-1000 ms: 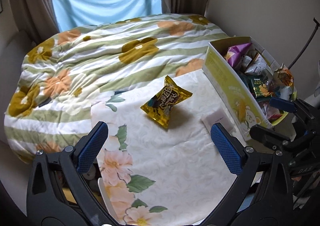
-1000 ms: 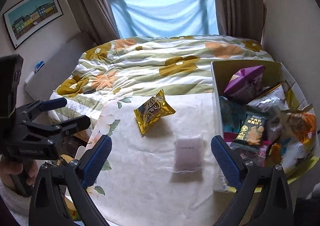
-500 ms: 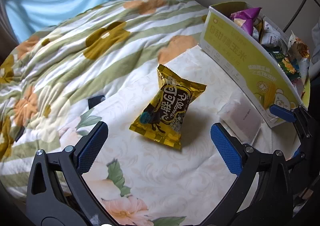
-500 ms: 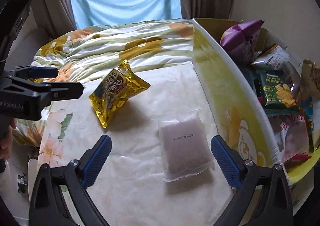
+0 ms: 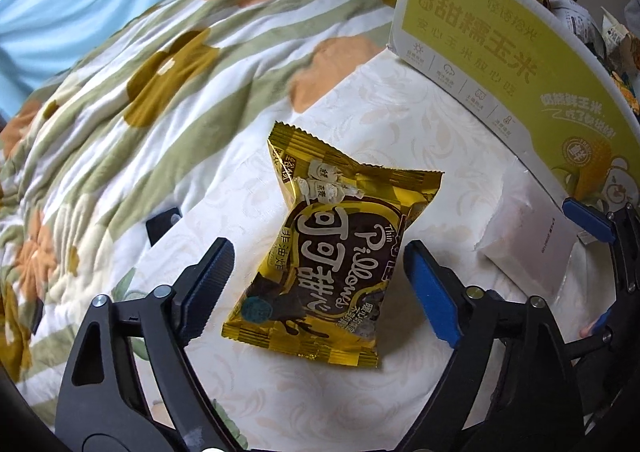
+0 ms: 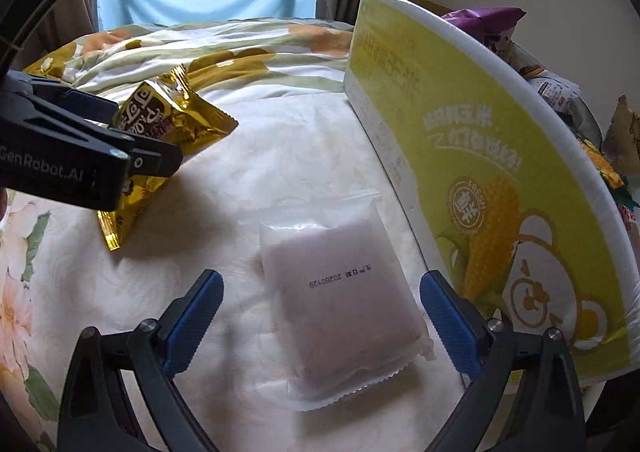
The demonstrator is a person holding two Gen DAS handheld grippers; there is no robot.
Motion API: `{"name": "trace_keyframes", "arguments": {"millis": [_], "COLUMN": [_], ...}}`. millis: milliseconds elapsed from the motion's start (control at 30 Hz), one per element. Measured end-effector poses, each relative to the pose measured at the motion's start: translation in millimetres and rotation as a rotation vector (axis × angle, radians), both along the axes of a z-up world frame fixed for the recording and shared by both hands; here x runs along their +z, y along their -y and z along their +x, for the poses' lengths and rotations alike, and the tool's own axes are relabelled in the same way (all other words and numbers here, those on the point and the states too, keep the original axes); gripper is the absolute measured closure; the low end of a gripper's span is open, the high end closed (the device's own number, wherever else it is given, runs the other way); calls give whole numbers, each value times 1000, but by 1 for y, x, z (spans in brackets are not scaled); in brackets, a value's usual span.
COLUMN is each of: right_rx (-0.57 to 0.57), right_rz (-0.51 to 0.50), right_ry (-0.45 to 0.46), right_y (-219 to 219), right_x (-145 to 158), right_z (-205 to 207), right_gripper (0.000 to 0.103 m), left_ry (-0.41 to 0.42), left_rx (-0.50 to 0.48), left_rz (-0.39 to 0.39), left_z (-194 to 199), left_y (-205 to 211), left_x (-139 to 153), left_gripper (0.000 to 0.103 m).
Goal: Organize snacks
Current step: 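Grasp the gold chocolate bag with the left tool while the right tool grasps the white packet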
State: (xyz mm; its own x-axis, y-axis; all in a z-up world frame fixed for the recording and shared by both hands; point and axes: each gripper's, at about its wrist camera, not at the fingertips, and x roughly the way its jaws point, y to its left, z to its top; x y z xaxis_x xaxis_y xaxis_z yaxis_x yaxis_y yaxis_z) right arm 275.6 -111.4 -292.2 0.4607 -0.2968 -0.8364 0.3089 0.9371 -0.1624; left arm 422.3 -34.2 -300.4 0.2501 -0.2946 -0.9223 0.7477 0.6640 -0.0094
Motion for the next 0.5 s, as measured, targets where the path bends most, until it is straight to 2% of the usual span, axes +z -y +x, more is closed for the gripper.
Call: {"name": "trace_keyframes", "arguments": {"millis": [33, 100, 333, 500], "right_rx": [-6, -14, 0, 49], "right_rz": [2, 24, 79, 161], "right_ry": [-4, -5, -4, 24], "right_y": [1, 3, 4, 7], "right_x": [-2, -4, -2, 1], "right_z": [0, 2, -1, 0], "right_gripper": [6, 6, 6, 6], "left_ry": [-5, -18, -69, -108], "left_rx": [-2, -2, 31, 58], "left_rz": [8, 23, 17, 22], "left_z": [-1, 0, -8, -17], "left_y": [1, 2, -9, -18], "left_x": [-3, -9, -14, -14], "left_gripper": [28, 43, 45, 45]}}
